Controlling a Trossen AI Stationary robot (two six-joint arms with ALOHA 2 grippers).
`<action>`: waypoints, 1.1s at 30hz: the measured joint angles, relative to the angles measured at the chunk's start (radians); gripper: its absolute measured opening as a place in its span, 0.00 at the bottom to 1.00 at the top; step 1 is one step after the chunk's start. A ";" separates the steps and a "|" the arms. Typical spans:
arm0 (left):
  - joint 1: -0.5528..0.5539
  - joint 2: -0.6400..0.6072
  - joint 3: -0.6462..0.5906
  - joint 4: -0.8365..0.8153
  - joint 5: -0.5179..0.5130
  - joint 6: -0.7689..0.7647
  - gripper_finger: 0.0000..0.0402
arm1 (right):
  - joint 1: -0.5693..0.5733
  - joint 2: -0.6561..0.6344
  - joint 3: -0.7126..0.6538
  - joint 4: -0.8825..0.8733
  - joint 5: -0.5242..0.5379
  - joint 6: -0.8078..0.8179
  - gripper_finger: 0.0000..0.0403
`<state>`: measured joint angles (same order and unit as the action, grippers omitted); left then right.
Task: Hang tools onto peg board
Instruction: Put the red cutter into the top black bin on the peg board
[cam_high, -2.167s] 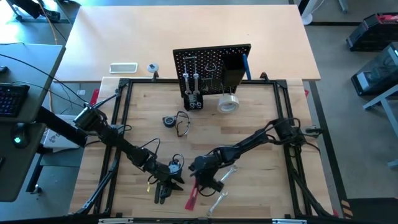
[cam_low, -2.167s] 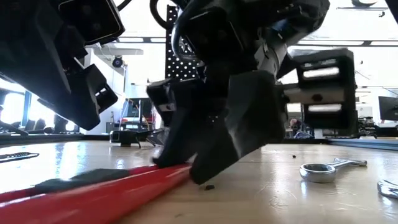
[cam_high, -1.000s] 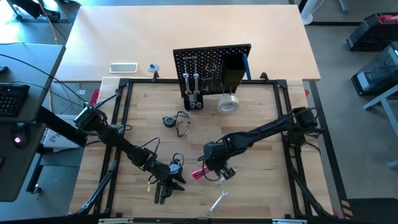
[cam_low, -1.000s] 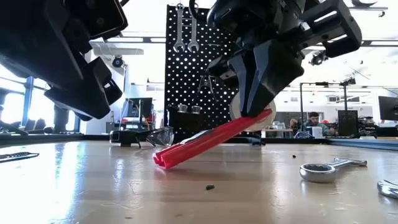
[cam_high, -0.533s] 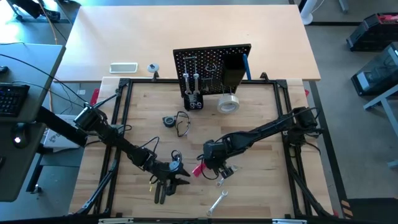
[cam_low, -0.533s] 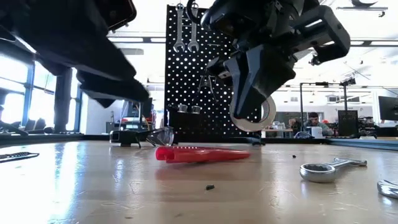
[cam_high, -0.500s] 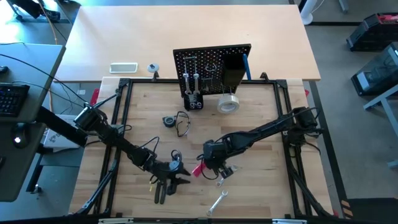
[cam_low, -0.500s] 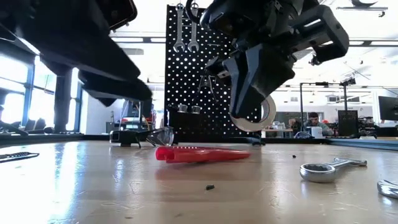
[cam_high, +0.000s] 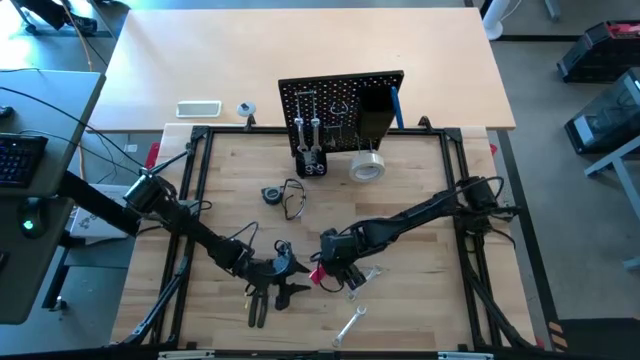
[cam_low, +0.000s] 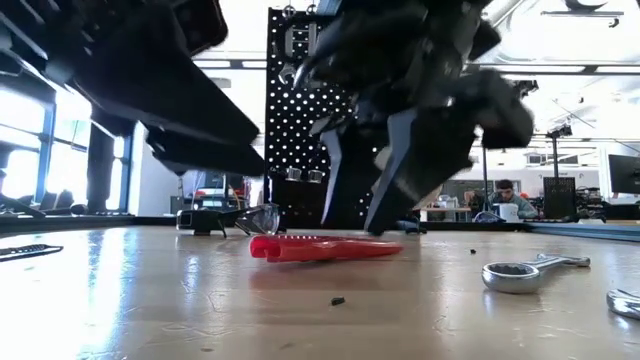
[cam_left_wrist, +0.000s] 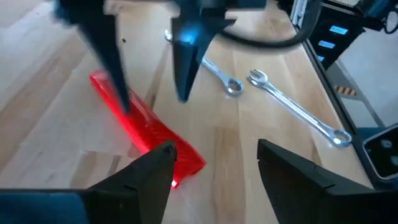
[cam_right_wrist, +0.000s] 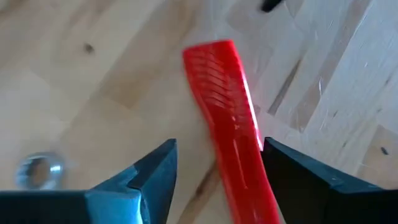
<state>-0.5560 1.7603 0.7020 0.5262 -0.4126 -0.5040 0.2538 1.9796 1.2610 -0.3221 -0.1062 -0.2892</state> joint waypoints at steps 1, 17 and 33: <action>0.000 0.020 0.011 0.003 0.000 0.000 0.57 | -0.005 0.014 0.000 0.011 0.000 -0.003 0.57; 0.053 0.182 0.157 -0.010 0.001 0.125 0.68 | -0.027 0.123 0.006 0.046 -0.036 0.022 0.31; 0.053 0.100 0.157 -0.237 -0.003 0.023 0.67 | 0.009 0.080 0.000 0.044 0.022 0.019 0.00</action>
<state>-0.5034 1.8599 0.8586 0.2887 -0.4157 -0.4815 0.2629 2.0592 1.2612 -0.2784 -0.0846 -0.2703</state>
